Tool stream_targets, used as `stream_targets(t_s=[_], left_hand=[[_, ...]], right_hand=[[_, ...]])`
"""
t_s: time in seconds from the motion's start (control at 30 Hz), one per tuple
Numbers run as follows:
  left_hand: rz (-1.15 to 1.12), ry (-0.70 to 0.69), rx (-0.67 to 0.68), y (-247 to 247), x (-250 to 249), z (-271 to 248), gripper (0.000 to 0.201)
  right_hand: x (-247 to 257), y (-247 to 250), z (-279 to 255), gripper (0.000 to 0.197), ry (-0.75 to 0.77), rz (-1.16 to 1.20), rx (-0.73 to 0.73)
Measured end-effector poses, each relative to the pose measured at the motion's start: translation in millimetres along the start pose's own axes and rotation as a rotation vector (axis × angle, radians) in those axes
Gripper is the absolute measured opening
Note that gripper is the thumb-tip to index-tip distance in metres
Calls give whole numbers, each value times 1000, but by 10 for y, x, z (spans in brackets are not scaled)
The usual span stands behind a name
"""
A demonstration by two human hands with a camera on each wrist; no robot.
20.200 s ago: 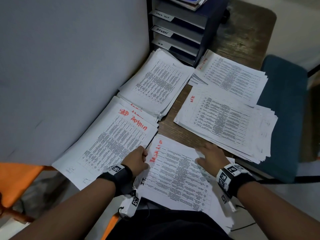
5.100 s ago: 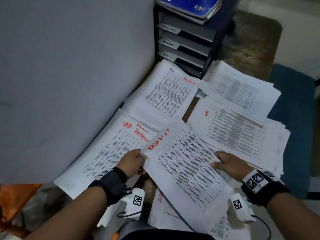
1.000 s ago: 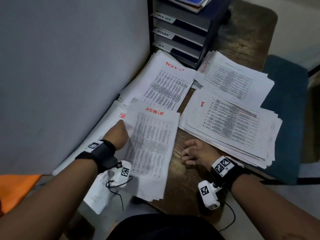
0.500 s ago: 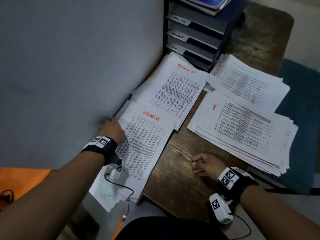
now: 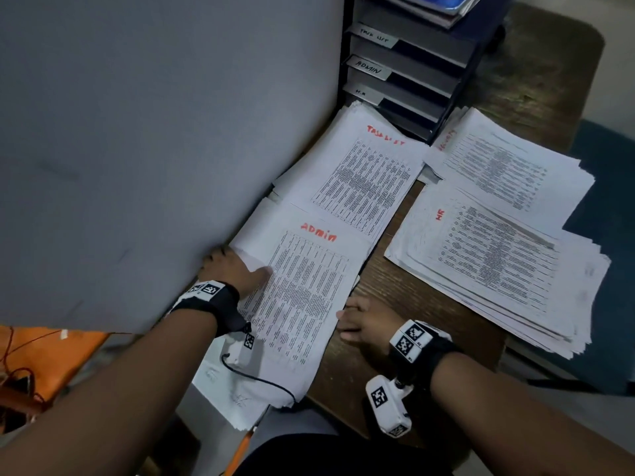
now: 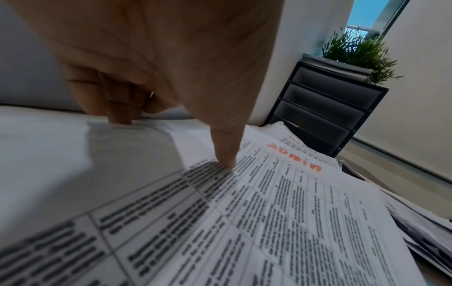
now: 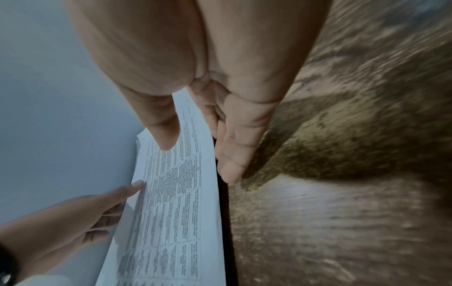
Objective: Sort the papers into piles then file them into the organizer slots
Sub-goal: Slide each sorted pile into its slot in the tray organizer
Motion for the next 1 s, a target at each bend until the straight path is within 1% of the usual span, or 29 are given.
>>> stream_targets(t_s=[0.1, 0.2, 0.23, 0.33, 0.37, 0.47, 0.53, 0.6, 0.63, 0.73, 0.77, 0.83, 0.93, 1.0], left_hand=[[53, 13, 16, 26, 11, 27, 119], [62, 34, 25, 28, 40, 57, 120], [60, 36, 15, 26, 49, 64, 120], [76, 14, -35, 15, 33, 15, 118], [65, 7, -54, 8, 23, -9, 116], [-68, 31, -39, -19, 45, -60, 111], [-185, 49, 7, -18, 63, -63, 106], [-317, 61, 79, -20, 81, -56, 96], [-365, 47, 116, -11, 77, -54, 86], [-495, -39, 214, 58, 75, -33, 36], [-521, -52, 247, 82, 91, -22, 27], [-557, -50, 325, 112, 129, -21, 21], [-576, -29, 422, 108, 197, -58, 23], [-592, -19, 491, 100, 231, -103, 24]], right_hand=[[59, -102, 44, 29, -16, 16, 15], [122, -167, 73, 23, -23, 90, -8], [127, -171, 92, 25, -27, 106, -22], [115, -173, 136, 41, -47, 125, -77], [105, -177, 146, 44, -53, 135, -88], [103, -184, 159, 41, -61, 177, -105], [99, -173, 171, 41, -62, 194, -106], [80, -156, 185, 45, -67, 206, -117], [69, -147, 194, 47, -67, 203, -124], [53, -144, 211, 48, -64, 170, -132], [50, -144, 216, 49, -64, 153, -135], [35, -136, 237, 53, -64, 125, -141], [2, -132, 258, 57, -58, 59, -139], [-9, -134, 259, 55, -52, 15, -119]])
Point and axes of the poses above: each hand's wrist, its own z-axis towards the middle knuckle, its own y-axis out of the back of the hand, x = y × z, the point moved 5 cm from there along z, towards the middle knuckle, and after that the axes turned 9 degrees about y, right-handed, at the moved point
